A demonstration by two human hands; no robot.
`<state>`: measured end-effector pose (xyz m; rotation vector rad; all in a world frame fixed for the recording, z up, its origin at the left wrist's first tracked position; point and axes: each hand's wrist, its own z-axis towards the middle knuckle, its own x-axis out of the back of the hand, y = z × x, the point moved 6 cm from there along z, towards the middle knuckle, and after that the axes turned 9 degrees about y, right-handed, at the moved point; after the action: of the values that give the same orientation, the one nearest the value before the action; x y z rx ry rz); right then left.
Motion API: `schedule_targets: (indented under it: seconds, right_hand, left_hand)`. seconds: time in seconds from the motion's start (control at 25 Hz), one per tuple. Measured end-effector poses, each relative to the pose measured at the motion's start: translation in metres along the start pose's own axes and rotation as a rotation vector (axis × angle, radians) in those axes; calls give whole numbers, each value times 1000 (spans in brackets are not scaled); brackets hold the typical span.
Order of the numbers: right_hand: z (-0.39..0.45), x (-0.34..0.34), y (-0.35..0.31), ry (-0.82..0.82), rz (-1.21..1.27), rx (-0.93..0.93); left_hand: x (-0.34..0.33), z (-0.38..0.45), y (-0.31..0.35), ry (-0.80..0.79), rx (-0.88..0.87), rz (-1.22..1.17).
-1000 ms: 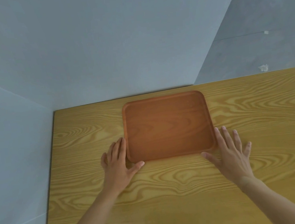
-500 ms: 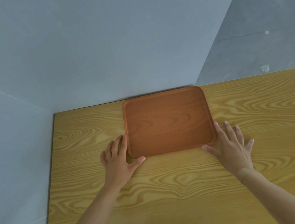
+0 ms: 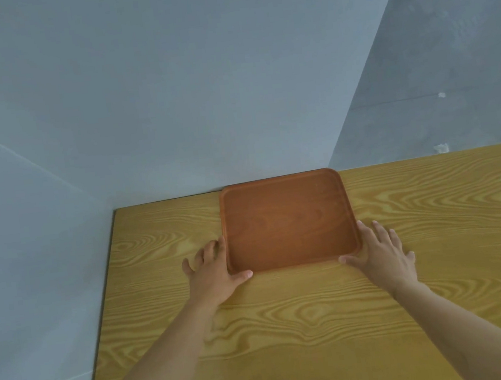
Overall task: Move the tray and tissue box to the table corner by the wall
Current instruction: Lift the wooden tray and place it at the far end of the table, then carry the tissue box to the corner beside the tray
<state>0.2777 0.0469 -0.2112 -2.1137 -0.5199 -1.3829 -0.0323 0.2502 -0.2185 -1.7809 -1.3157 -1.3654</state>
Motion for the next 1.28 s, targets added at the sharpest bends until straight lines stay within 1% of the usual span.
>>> schedule_targets:
  seconds: [0.12,0.16,0.24,0.32,0.44,0.52,0.6,0.76,0.92,1.12,1.28]
  right_hand:
    - [-7,13,-11,-23,-41,5]
    - [-13,21,-14,-4,-51,14]
    - [-26,37,-25,24,-88,79]
    - [-46,54,-37,53,-139,177]
    - [-87,81,-47,101,-189,270]
    - [-115,97,-46,142,-185,290]
    - [-145,112,-35,183,-166,265]
    - [-202,137,4,261,-107,163]
    - [-255,148,51,306,-109,75]
    - [-329,158,149,362,-63,-98]
    - [-384,160,234,392,-28,-209]
  left_hand:
    - [17,-2,8,-65,62,-69]
    - [25,-6,13,-68,63,-105]
    - [41,-13,24,-61,10,-150]
    - [58,-23,33,-63,-91,-157]
    - [84,-45,47,-65,-311,-114]
    - [98,-61,62,-64,-468,-95]
    - [108,-76,83,-93,-584,-89]
    - [113,-114,143,-176,-803,-70]
    - [103,-159,204,-197,-973,-21]
    - [82,-235,301,-166,-1182,71]
    - [50,-298,369,-172,-1277,151]
